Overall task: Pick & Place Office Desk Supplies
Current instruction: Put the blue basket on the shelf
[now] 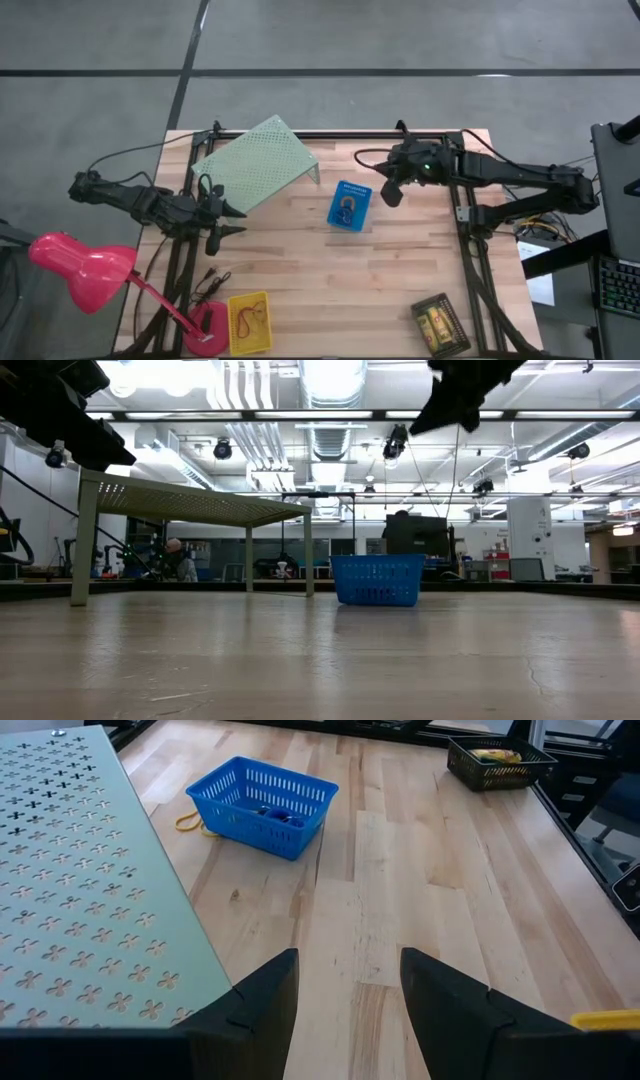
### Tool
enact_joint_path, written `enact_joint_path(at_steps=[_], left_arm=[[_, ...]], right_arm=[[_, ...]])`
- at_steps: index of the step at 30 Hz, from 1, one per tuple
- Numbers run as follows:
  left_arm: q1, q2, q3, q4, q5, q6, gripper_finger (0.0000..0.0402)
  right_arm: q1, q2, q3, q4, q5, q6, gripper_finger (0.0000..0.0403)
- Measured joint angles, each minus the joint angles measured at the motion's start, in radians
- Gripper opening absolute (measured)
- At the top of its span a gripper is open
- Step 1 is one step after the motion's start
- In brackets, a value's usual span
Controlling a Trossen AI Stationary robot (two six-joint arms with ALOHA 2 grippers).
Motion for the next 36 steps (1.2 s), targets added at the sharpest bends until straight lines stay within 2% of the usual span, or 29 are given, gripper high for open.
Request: enact_joint_path(at_steps=[4,13,16,19,23,28,31,36], left_arm=[[0.0,0.0,0.0,0.0,0.0,0.0,0.0183],[0.0,0.0,0.0,0.0,0.0,0.0,0.0183],[0.0,0.0,0.0,0.0,0.0,0.0,0.0183],[0.0,0.0,0.0,0.0,0.0,0.0,0.0183],[0.0,0.0,0.0,0.0,0.0,0.0,0.0183],[0.0,0.0,0.0,0.0,0.0,0.0,0.0183],[0.0,0.0,0.0,0.0,0.0,0.0,0.0183],[0.0,0.0,0.0,0.0,0.0,0.0,0.0183]], right_arm=[[-0.06,0.053,0.0,-0.056,-0.128,0.044,0.0008],[-0.165,0.198,0.013,-0.089,-0.166,0.052,0.0009],[-0.198,0.256,0.035,-0.089,-0.181,0.108,0.0015],[-0.223,0.314,0.066,-0.099,-0.195,0.128,0.004],[-0.239,0.39,0.101,-0.103,-0.224,0.116,0.0094],[-0.241,0.481,0.133,-0.115,-0.267,0.029,0.0159],[-0.237,0.531,0.147,-0.118,-0.291,-0.028,0.0177],[-0.234,0.587,0.158,-0.118,-0.312,-0.037,0.0181]])
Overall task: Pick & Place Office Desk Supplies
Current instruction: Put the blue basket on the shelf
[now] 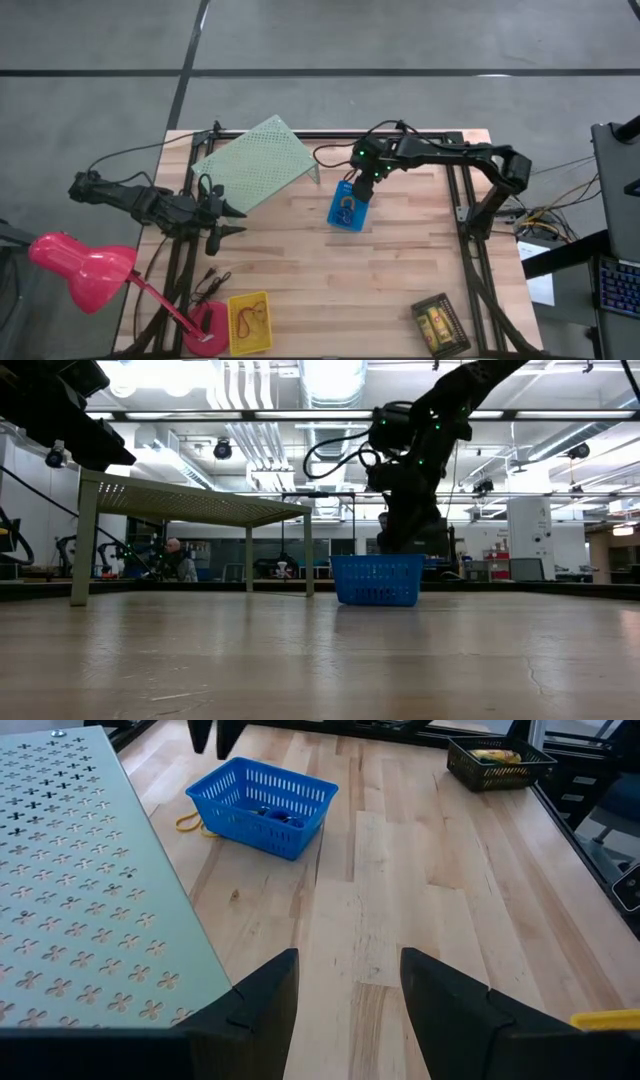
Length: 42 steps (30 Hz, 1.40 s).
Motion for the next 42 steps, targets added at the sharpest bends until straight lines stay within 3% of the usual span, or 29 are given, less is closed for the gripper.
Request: enact_joint_path(at_steps=[5,22,28,36,42], left_arm=[[0.0,0.0,0.0,0.0,0.0,0.0,0.0183],[0.0,0.0,0.0,0.0,0.0,0.0,0.0183],[0.0,0.0,0.0,0.0,0.0,0.0,0.0183],[0.0,0.0,0.0,0.0,0.0,0.0,0.0183],[0.0,0.0,0.0,0.0,0.0,0.0,0.0183]], right_arm=[[0.001,0.022,0.001,0.0,-0.076,-0.001,0.0173],[0.0,0.094,-0.041,0.058,-0.067,-0.112,0.0156],[0.0,0.102,-0.041,0.06,-0.053,-0.114,0.0113],[0.0,0.102,-0.046,0.059,0.008,-0.137,0.0022],[0.0,0.102,-0.046,0.059,0.007,-0.146,0.0012]])
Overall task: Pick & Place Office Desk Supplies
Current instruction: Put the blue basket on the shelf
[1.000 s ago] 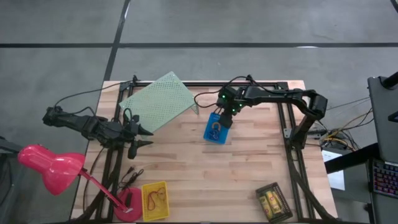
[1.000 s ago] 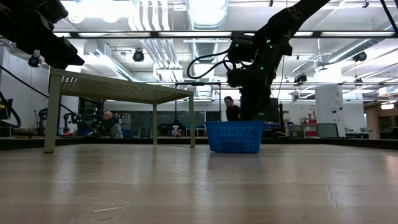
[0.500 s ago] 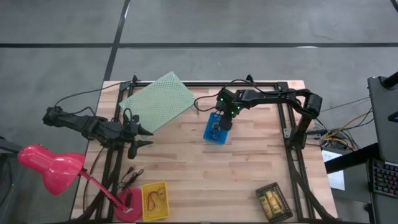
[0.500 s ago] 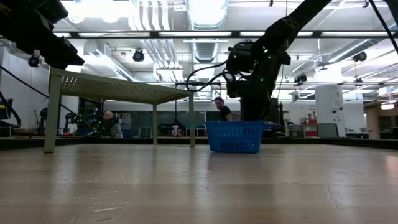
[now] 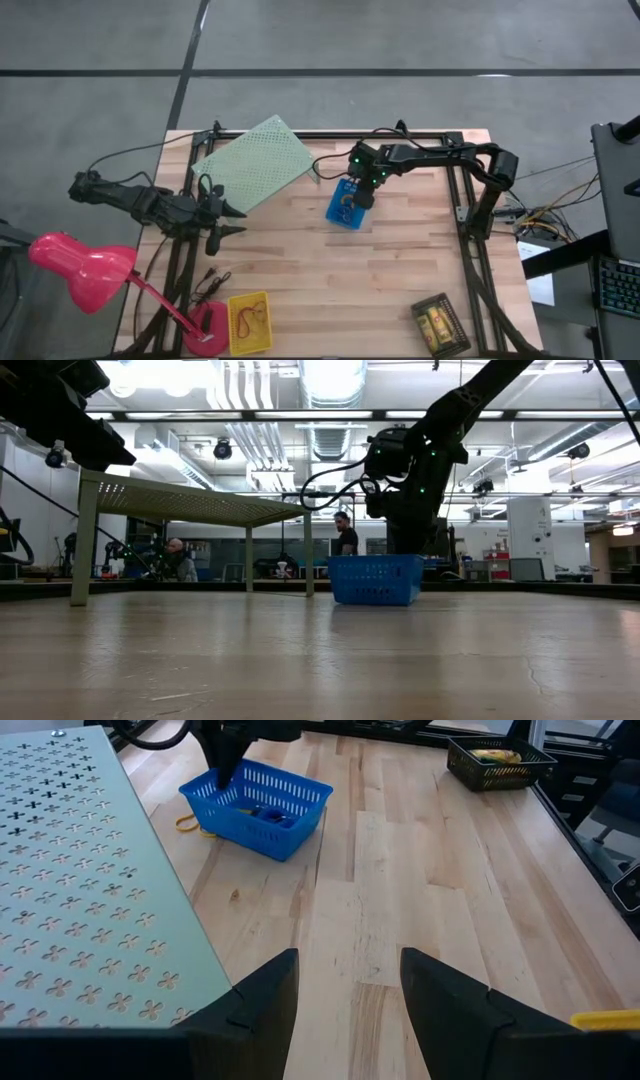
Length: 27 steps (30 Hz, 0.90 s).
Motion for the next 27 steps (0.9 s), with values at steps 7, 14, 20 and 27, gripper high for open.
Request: enact_joint_path(at_steps=[7,14,20,27], left_arm=[[0.0,0.0,0.0,0.0,0.0,0.0,0.0183],[0.0,0.0,0.0,0.0,0.0,0.0,0.0183],[0.0,0.0,0.0,0.0,0.0,0.0,0.0183],[0.0,0.0,0.0,0.0,0.0,0.0,0.0183]], right_arm=[[-0.001,-0.027,0.0,-0.006,-0.026,-0.017,0.0009],[-0.001,-0.096,0.048,-0.149,-0.05,-0.175,0.0009],[-0.021,-0.127,0.106,-0.191,-0.213,-0.269,0.0009],[-0.055,-0.121,0.215,-0.257,-0.361,-0.413,0.0009]])
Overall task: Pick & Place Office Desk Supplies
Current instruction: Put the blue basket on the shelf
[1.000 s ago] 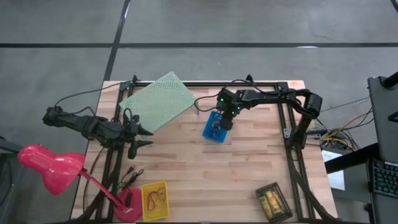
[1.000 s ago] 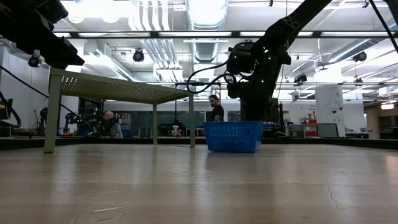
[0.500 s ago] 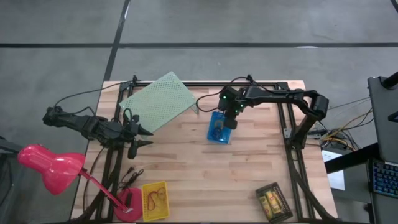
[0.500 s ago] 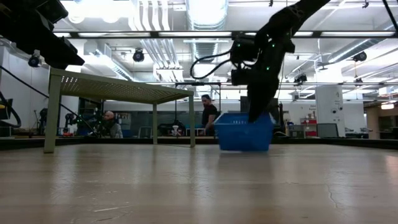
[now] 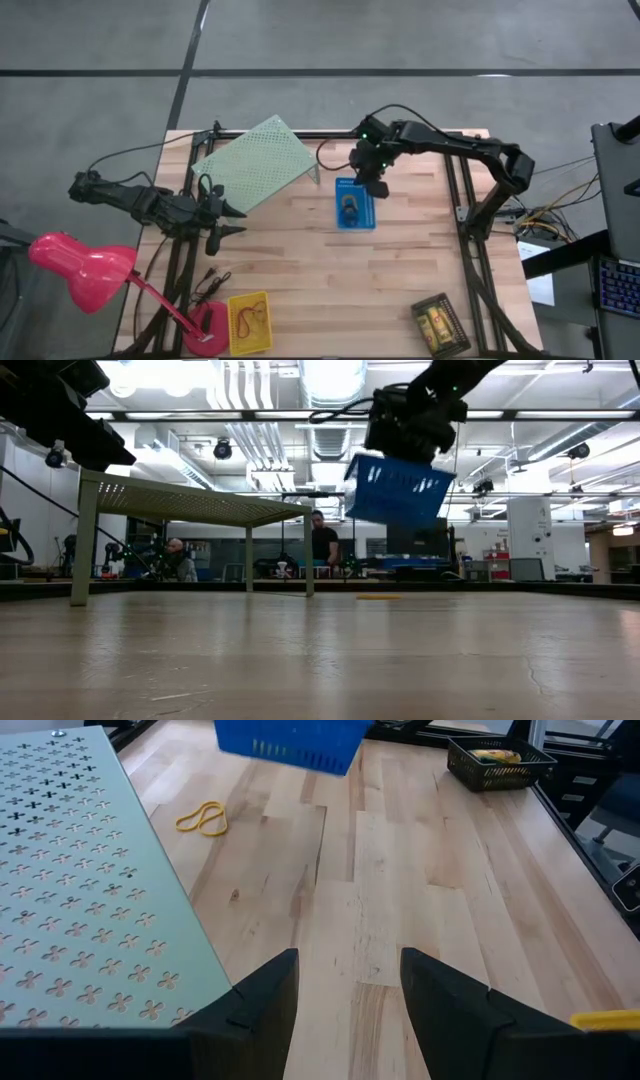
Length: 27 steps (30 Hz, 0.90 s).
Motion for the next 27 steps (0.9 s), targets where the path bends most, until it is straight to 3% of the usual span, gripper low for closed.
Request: enact_joint_path(at_steps=[10,27], left_arm=[[0.0,0.0,0.0,0.0,0.0,0.0,0.0183],[0.0,0.0,0.0,0.0,0.0,0.0,0.0183]], right_arm=[[-0.021,0.007,0.179,-0.164,-0.014,-0.166,0.0008],[-0.055,0.026,0.294,-0.128,-0.101,-0.23,0.0008]])
